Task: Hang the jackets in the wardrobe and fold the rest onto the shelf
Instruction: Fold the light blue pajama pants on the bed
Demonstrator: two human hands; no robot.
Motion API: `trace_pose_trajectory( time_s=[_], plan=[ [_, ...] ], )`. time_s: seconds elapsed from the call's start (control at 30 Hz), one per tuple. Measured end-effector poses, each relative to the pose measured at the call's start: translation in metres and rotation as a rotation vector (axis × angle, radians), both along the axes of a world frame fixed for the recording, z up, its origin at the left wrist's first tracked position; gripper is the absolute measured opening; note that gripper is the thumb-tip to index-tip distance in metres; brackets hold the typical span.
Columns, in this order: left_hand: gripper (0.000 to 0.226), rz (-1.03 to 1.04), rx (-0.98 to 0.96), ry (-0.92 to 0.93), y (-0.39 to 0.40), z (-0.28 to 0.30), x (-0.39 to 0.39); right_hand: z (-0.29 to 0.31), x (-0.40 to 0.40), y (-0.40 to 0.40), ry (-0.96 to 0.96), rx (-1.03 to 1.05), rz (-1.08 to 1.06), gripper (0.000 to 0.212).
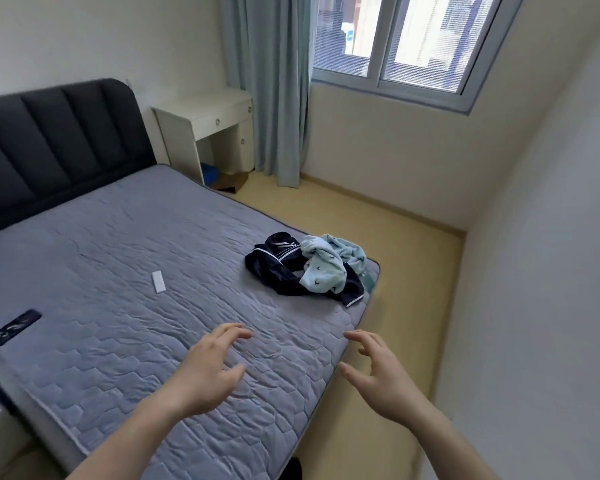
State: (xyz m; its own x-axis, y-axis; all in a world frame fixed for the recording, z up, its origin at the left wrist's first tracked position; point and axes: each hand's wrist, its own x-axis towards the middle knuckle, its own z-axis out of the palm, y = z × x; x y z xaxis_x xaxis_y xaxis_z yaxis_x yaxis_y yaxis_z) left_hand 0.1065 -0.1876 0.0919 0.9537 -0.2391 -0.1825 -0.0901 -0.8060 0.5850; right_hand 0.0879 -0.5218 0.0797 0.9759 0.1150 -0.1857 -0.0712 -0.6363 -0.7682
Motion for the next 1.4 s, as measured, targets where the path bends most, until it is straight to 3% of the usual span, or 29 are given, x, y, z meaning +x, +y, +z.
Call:
trace_pose_trajectory(
  time_s=[0.2, 0.47, 0.67, 1.1, 1.4],
  plan=[
    [0.048, 0.072, -0.002, 0.052, -0.028, -0.038, 0.109, -0.023, 0.119, -0.039, 0.052, 0.005, 0.057, 0.053],
    [0.05, 0.025, -0.005, 0.143, -0.101, -0.065, 0.284, -0.047, 0.263, -0.109, 0.168, -0.039, -0.034, 0.051],
    [0.05, 0.07, -0.061, 0.181, -0.154, -0.082, 0.385, -0.094, 0.372, -0.142, 0.29, -0.043, -0.011, 0.054],
    [0.043, 0.509, 0.011, 0.435, -0.182, -0.183, 0.506, -0.289, 0.672, -0.173, 0.587, -0.171, 0.201, 0.072],
    [0.04, 0.671, -0.013, 0.495, -0.216, -0.285, 0.587, -0.46, 0.779, -0.15, 0.751, -0.366, 0.248, 0.071]
  ],
)
